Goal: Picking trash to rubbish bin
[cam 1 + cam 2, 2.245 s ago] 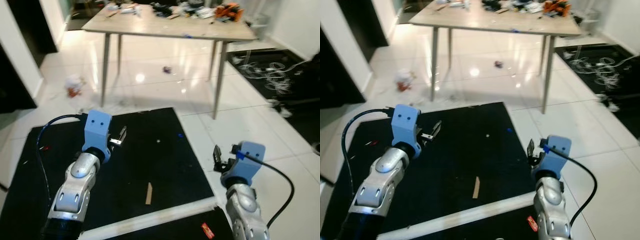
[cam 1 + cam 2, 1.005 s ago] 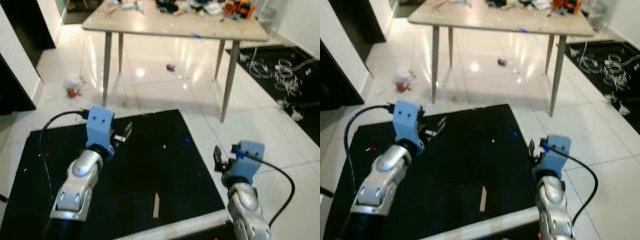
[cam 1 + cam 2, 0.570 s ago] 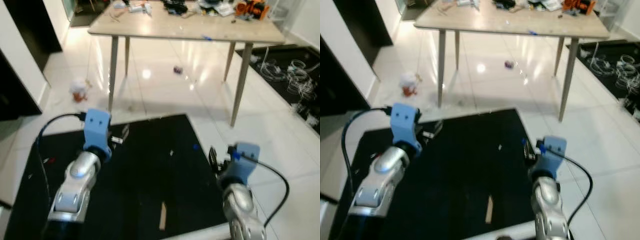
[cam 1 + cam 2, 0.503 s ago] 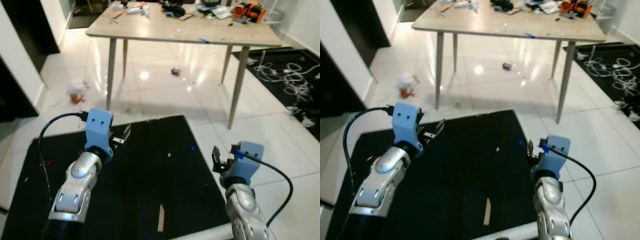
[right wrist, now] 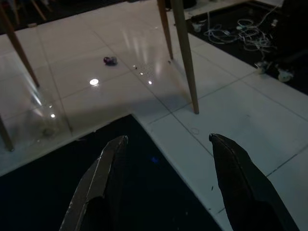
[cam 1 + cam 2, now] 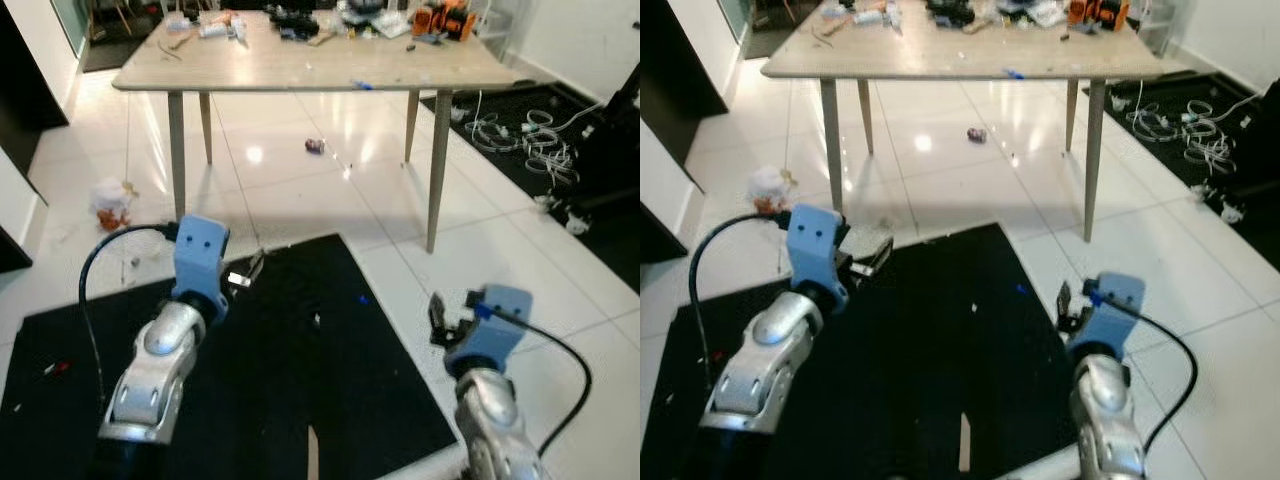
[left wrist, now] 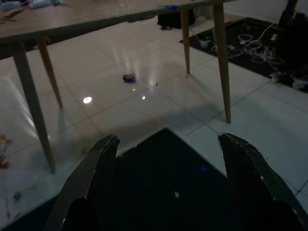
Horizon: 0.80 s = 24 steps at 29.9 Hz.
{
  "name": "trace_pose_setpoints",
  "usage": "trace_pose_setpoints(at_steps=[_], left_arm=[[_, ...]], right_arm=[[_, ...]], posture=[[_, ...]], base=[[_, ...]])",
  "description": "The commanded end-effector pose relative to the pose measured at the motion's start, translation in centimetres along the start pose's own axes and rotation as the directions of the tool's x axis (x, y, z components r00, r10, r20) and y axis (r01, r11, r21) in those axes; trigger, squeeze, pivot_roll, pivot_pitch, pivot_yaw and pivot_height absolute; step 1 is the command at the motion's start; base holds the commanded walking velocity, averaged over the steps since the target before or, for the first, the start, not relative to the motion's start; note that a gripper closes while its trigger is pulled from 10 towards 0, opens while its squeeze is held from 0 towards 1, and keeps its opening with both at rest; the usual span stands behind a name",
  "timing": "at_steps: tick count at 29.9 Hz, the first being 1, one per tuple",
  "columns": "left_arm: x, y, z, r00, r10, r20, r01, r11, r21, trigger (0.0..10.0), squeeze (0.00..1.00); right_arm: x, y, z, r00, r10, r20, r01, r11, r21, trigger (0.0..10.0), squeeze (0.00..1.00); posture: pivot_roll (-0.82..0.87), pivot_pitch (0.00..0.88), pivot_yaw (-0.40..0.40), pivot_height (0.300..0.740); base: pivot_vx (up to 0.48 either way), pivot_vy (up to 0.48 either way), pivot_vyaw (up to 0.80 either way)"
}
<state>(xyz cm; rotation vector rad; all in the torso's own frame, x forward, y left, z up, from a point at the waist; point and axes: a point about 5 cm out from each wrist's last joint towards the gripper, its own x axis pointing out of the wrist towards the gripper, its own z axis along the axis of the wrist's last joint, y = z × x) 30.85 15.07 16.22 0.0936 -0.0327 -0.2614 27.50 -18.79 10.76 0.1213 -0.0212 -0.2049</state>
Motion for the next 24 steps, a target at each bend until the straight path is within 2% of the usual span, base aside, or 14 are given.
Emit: trace_pose_setpoints(at_steps=[1,11,20,24], left_arm=[[-0.26,0.30,-0.46,1.000,0.007,-0.021,-0.007,1.000,-0.005,10.0,0.00],[-0.30,0.42,-0.45,1.000,0.008,-0.021,-0.008,1.000,-0.002,10.0,0.00],[-0.27,0.43,-0.37,1.000,0.000,-0.018,0.000,1.000,0.001,10.0,0.00],[-0.26,0.46,-0.36,1.000,-0.002,-0.018,0.002,1.000,0.003,10.0,0.00]], right_arm=[[-0.23,0.21,-0.31,1.000,0.004,-0.012,-0.004,1.000,0.004,10.0,0.00],[-0.17,0.23,-0.34,1.000,0.002,-0.012,-0.002,1.000,0.006,10.0,0.00],[-0.20,0.22,-0.47,1.000,-0.001,-0.016,0.001,1.000,0.007,10.0,0.00],[-0.26,0.26,-0.45,1.000,0.002,-0.013,-0.002,1.000,0.007,10.0,0.00]], posture=[[-0.03,0.148,0.038,0.740],[-0.03,0.137,0.043,0.740],[-0.03,0.126,0.047,0.740],[-0.03,0.124,0.047,0.740]], base=[[0.334,0.000,0.00],[0.336,0.000,0.00],[0.335,0.000,-0.62],[0.334,0.000,0.00]])
